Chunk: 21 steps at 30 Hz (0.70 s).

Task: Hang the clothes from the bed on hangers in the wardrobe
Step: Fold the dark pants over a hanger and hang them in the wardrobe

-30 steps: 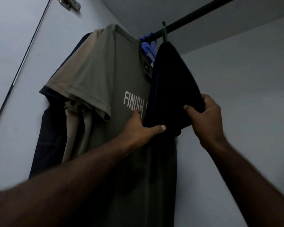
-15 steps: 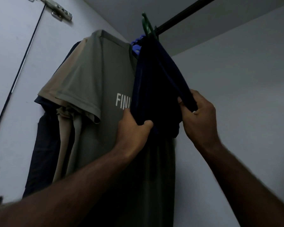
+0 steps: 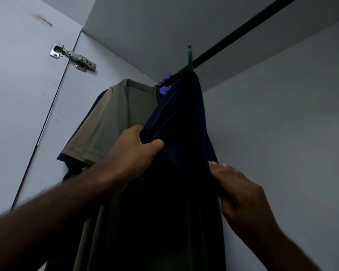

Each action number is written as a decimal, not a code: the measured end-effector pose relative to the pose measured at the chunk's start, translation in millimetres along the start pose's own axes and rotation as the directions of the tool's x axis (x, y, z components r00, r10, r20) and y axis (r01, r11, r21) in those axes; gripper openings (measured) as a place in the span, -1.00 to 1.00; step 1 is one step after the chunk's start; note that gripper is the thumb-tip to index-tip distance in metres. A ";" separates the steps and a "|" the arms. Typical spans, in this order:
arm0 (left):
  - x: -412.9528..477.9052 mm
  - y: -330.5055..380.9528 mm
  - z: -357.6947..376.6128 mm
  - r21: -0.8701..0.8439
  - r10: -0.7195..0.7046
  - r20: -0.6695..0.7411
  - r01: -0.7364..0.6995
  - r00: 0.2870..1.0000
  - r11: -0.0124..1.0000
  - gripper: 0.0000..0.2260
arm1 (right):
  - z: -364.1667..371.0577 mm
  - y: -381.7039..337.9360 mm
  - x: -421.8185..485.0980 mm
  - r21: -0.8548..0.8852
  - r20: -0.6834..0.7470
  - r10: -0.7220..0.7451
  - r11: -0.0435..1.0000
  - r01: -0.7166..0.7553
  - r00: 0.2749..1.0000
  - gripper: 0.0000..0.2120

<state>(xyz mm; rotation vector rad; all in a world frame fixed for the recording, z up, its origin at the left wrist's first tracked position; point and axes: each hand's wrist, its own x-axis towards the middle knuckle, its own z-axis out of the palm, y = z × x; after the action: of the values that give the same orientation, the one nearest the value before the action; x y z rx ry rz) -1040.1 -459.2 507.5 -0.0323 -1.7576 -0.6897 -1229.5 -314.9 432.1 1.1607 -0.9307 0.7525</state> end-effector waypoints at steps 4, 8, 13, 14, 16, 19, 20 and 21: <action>2.0 1.7 -2.1 0.028 0.007 0.011 -0.008 1.000 1.000 -0.87 | 3.4 9.1 -17.4 0.052 0.032 0.126 0.990 -0.128 0.991 -0.56; -3.8 -0.9 10.4 -0.013 0.036 0.083 -0.035 0.996 0.999 -0.81 | 3.9 -9.5 6.9 0.210 -0.020 0.179 0.963 -0.171 0.984 -0.51; -6.6 2.0 20.6 -0.122 0.078 0.077 -0.069 0.994 0.990 -0.80 | 17.8 -38.6 36.9 0.236 -0.103 0.175 0.961 -0.147 0.979 -0.62; -7.1 3.0 20.8 -0.146 0.065 0.080 -0.053 0.995 0.988 -0.82 | 20.3 -42.7 38.2 0.268 -0.114 0.210 0.948 -0.173 0.971 -0.65; -7.3 4.4 20.2 -0.196 0.001 0.086 0.016 0.996 0.980 -0.86 | 25.3 -51.1 39.7 0.313 -0.140 0.279 0.923 -0.225 0.950 -0.66; -3.4 7.6 16.0 -0.324 -0.172 0.219 0.237 0.961 0.916 -0.69 | 34.4 -66.7 42.8 0.298 -0.132 0.356 0.904 -0.305 0.925 -0.66; -1.6 9.1 13.5 -0.316 -0.189 0.265 0.270 0.946 0.910 -0.58 | 37.2 -73.9 42.7 0.291 -0.105 0.369 0.899 -0.326 0.924 -0.65; 0.1 9.0 11.3 -0.275 -0.197 0.278 0.275 0.940 0.921 -0.51 | 40.0 -81.1 40.6 0.273 -0.075 0.359 0.905 -0.327 0.930 -0.63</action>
<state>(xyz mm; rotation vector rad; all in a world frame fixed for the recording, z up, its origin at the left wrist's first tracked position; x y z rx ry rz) -1046.7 -446.5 510.0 -0.1258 -1.8904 -1.1814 -1149.2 -372.6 439.9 1.1698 -0.9658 1.2491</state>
